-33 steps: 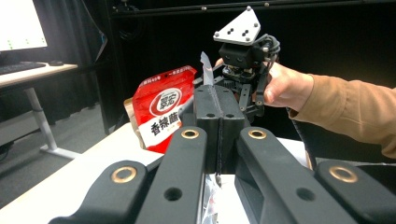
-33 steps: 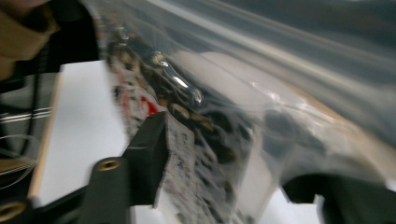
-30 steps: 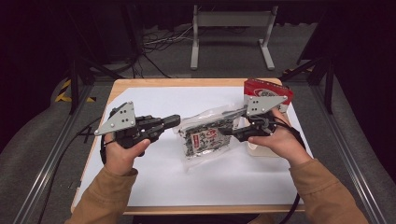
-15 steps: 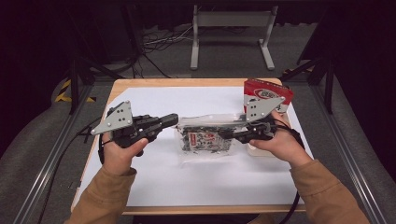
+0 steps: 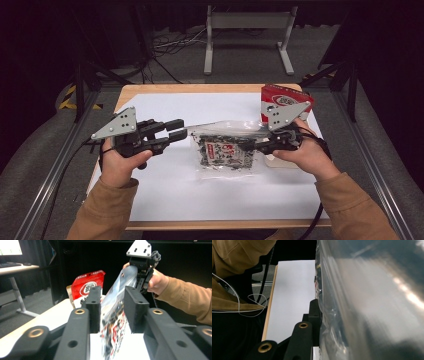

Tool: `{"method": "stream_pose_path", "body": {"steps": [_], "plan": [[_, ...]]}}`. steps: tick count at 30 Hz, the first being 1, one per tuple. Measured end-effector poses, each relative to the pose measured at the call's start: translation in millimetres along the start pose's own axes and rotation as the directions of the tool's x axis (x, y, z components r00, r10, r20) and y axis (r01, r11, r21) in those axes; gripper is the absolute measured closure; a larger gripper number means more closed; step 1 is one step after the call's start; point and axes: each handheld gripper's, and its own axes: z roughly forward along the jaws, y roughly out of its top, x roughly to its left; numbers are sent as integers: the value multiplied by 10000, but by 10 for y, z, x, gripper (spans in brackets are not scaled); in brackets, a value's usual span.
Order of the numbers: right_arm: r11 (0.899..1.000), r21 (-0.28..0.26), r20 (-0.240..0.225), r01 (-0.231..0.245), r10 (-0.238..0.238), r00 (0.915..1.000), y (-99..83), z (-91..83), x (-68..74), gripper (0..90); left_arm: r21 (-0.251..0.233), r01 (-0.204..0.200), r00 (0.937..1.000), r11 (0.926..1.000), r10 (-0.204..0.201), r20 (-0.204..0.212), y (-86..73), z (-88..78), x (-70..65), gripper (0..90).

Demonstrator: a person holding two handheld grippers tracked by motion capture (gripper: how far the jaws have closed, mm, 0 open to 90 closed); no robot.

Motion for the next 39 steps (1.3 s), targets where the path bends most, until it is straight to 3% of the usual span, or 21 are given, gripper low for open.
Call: {"method": "stream_pose_path", "body": {"steps": [7, 11, 17, 24, 30, 39], "plan": [[9991, -169, 132, -401, 403, 9991, 45, -172, 5, 754, 849, -11, 9983, 9964, 60, -574, -106, -36, 52, 553], [9971, -130, 170, -749, 752, 9970, 68, -273, -11, 753, 1104, 186, 9970, 9937, -102, -763, -195, -55, 98, 525], [9957, -280, 550, -888, 902, 9944, 111, -432, -36, 753, 1585, 538, 9920, 9859, -346, -1215, -379, -51, 191, 456], [9937, -337, 914, -1071, 1098, 9897, 131, -544, -59, 753, 1756, 687, 9844, 9821, -382, -1716, -565, -14, 297, 321], [9850, -792, 1072, -1536, 1616, 9810, 169, -691, -88, 753, 1826, 882, 9795, 9792, -519, -1949, -655, -21, 385, 292], [9828, -972, 1618, -1570, 1713, 9718, 279, -840, -127, 752, 1834, 1064, 9766, 9773, -681, -2038, -687, -34, 421, 276]]}}
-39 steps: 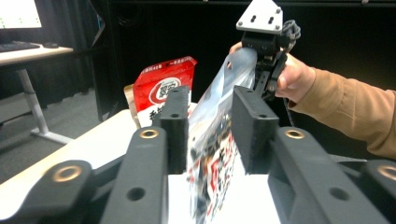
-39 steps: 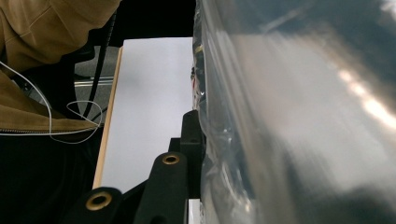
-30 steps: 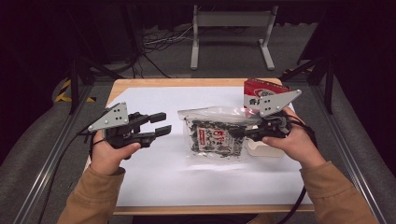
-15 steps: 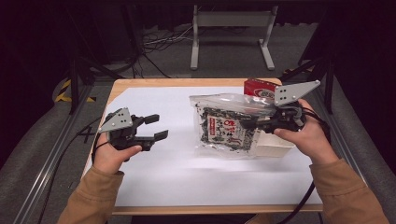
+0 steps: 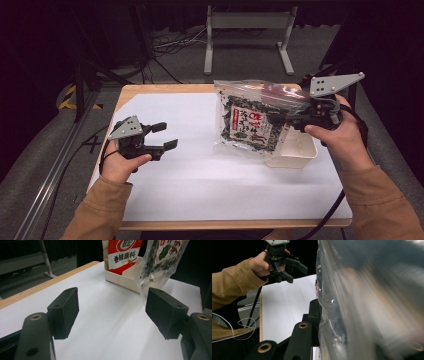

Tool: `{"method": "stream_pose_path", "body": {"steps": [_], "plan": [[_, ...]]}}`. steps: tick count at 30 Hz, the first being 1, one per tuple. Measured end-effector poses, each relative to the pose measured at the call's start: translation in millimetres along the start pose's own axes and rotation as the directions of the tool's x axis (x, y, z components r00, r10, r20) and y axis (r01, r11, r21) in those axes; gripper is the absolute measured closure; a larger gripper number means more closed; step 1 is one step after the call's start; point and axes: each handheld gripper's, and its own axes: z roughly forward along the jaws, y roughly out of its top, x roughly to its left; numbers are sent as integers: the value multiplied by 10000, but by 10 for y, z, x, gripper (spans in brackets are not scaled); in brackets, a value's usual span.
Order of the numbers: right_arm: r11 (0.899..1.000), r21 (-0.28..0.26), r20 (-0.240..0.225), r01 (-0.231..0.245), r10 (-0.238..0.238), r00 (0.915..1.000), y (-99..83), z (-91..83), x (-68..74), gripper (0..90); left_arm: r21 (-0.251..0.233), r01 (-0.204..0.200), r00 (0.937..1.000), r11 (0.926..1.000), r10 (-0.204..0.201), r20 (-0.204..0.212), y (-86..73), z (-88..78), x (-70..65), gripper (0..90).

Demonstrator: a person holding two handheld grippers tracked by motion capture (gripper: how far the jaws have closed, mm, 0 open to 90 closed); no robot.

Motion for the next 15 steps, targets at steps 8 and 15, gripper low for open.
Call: {"method": "stream_pose_path", "body": {"steps": [8, 15], "plan": [[9998, -164, 474, -93, 101, 9988, 57, -141, -59, 752, 99, 6, 10000, 10000, -5, -63, -20, 4, 17, 255], [9995, -241, 980, -185, 208, 9950, 42, -280, -110, 752, 243, 137, 9999, 9996, -135, -96, -51, 19, 36, 239]]}}
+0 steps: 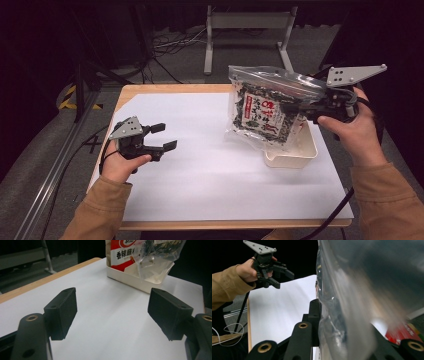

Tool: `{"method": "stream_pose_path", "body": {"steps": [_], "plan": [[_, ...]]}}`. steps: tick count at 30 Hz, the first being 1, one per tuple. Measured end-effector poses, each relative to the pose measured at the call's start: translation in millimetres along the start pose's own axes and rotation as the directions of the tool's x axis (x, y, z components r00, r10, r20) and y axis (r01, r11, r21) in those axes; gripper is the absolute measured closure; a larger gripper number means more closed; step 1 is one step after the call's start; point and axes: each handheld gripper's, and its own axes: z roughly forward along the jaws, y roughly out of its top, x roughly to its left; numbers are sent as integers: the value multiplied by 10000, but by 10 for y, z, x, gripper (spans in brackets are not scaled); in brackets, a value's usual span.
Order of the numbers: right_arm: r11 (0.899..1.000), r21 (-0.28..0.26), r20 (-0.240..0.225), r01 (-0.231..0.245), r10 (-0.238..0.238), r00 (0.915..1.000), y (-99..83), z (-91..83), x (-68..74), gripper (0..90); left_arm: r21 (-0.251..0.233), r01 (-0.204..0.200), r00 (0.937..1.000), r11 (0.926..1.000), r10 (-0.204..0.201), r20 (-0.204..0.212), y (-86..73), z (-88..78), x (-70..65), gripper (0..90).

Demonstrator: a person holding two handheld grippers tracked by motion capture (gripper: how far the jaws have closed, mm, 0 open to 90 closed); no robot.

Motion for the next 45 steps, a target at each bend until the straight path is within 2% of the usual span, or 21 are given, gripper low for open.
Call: {"method": "stream_pose_path", "body": {"steps": [3, 4, 8, 12, 14, 15, 17, 18, 21, 29, 36, 40, 45], "plan": [[10000, -31, 163, -19, 19, 9999, -15, -36, -22, 752, -5, 56, 10000, 10000, -56, -19, -7, 4, 5, 229], [10000, 8, 479, -55, 55, 9988, -35, -83, -47, 753, 7, 72, 9999, 10000, -72, -91, -17, 4, 18, 223], [9998, 17, 840, -209, 207, 9962, -76, -140, -83, 753, 74, 62, 9998, 10000, -61, -191, -37, 5, 45, 212], [9977, 94, 1579, -665, 642, 9854, -228, -234, -190, 752, 167, 206, 9995, 9996, -202, -226, -75, 17, 68, 208], [9964, 125, 1836, -839, 802, 9797, -300, -262, -241, 753, 186, 242, 9994, 9995, -238, -244, -85, 23, 75, 207], [9964, 125, 1836, -839, 802, 9797, -300, -262, -241, 753, 186, 242, 9994, 9995, -238, -244, -85, 23, 75, 207], [9941, 205, 2188, -1063, 993, 9707, -385, -292, -301, 753, 250, 252, 9994, 9994, -246, -231, -95, 30, 84, 206], [9941, 205, 2188, -1063, 993, 9707, -385, -292, -301, 753, 250, 252, 9994, 9994, -246, -231, -95, 30, 84, 206], [9920, 283, 2478, -1230, 1123, 9623, -454, -305, -340, 752, 306, 298, 9993, 9991, -290, -247, -105, 38, 91, 203], [9892, 488, 2867, -1383, 1187, 9506, -541, -297, -366, 752, 312, 267, 9995, 9992, -261, -174, -103, 41, 84, 203], [9829, 690, 3304, -1707, 1389, 9336, -621, -236, -381, 753, 288, 231, 9996, 9993, -227, -159, -101, 40, 82, 202], [9787, 898, 3361, -1844, 1445, 9307, -678, -183, -389, 753, 288, 234, 9996, 9993, -230, -156, -101, 40, 82, 202], [9769, 1072, 3338, -1848, 1397, 9322, -745, -142, -380, 754, 320, 316, 9994, 9990, -312, -142, -107, 50, 74, 201]]}}
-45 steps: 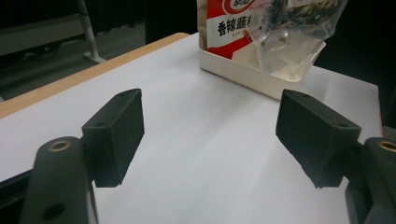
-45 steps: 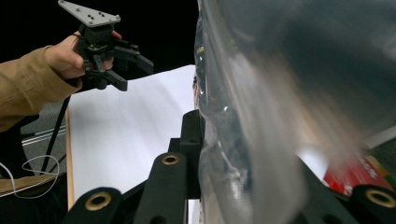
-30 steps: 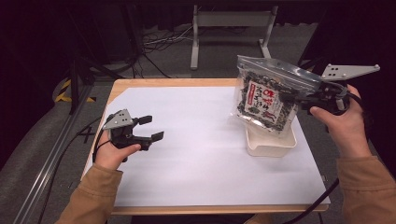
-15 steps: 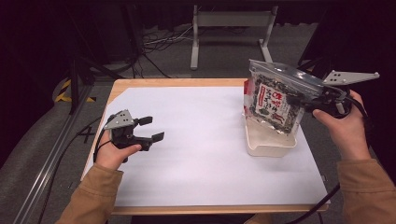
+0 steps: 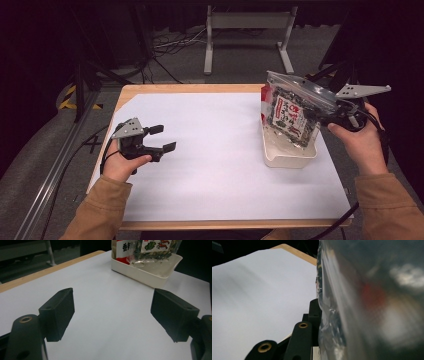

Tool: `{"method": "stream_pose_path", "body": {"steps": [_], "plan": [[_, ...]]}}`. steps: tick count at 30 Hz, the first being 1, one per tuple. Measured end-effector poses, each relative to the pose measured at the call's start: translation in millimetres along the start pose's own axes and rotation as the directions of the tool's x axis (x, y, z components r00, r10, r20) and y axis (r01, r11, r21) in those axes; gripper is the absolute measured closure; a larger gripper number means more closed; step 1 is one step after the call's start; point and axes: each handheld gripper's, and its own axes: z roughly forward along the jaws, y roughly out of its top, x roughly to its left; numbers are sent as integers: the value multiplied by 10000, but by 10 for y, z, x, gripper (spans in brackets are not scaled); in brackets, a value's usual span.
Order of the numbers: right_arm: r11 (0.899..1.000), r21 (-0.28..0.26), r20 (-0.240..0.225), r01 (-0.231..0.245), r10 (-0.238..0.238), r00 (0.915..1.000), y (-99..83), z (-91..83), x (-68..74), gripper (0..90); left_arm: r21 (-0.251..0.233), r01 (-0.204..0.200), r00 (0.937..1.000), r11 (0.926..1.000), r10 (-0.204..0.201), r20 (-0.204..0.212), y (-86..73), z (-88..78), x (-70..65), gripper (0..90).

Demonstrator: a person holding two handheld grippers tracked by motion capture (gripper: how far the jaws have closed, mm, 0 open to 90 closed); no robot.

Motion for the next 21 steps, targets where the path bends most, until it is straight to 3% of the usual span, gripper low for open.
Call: {"method": "stream_pose_path", "body": {"steps": [7, 18, 21], "plan": [[9991, 415, 27, 109, -110, 9999, -64, 104, 24, 754, -19, -62, 10000, 10000, 62, -24, 5, -6, 1, 199], [9986, 529, 85, -19, 14, 10000, -180, 271, 58, 754, 15, -51, 10000, 10000, 51, 0, -1, -9, -12, 197], [9995, 298, 100, -89, 86, 9999, -231, 286, 62, 755, 58, -1, 10000, 10000, 1, 14, -8, -11, -20, 195]]}}
